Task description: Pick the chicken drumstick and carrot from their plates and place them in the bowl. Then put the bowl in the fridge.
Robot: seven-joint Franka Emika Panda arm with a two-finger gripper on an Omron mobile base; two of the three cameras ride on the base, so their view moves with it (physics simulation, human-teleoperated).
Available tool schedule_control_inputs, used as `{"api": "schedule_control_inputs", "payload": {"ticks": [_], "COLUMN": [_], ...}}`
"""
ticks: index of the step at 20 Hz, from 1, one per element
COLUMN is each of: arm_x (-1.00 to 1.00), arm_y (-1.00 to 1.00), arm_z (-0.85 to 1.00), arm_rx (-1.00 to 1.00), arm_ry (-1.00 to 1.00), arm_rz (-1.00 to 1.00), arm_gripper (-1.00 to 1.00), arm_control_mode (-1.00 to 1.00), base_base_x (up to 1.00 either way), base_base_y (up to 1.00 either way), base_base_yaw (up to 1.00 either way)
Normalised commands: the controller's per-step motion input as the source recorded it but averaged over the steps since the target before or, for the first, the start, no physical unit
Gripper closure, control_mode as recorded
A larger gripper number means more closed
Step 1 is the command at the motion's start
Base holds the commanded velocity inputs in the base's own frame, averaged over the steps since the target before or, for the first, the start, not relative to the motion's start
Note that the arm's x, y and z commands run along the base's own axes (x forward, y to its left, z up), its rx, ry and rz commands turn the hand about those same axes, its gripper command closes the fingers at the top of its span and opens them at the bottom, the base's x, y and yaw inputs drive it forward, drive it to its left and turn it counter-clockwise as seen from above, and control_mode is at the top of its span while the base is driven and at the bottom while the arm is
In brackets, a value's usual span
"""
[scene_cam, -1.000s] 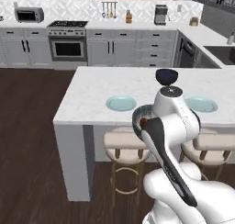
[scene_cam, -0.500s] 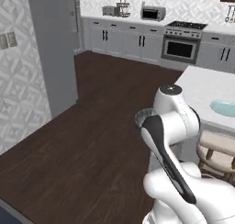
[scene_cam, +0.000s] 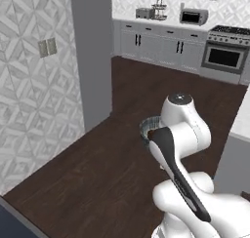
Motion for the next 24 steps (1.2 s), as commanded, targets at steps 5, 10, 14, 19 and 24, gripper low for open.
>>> {"api": "schedule_control_inputs", "payload": {"ticks": [5, 10, 14, 19, 24], "arm_x": [0.00, 0.00, 0.00, 0.00, 0.00], "arm_y": [0.00, 0.00, 0.00, 0.00, 0.00], "arm_z": [0.00, 0.00, 0.00, 0.00, 0.00], "arm_rx": [0.00, 0.00, 0.00, 0.00, 0.00], "arm_ry": [0.00, 0.00, 0.00, 0.00, 0.00], "arm_rz": [0.00, 0.00, 0.00, 0.00, 0.00], "arm_gripper": [1.00, 1.00, 1.00, 1.00, 1.00], "arm_control_mode": [1.00, 1.00, 1.00, 1.00, 1.00], "base_base_x": [1.00, 1.00, 1.00, 1.00, 1.00], "base_base_y": [0.17, 0.11, 0.15, 0.20, 0.13], "base_base_yaw": [-0.20, -0.40, -0.47, -0.41, -0.37]}}
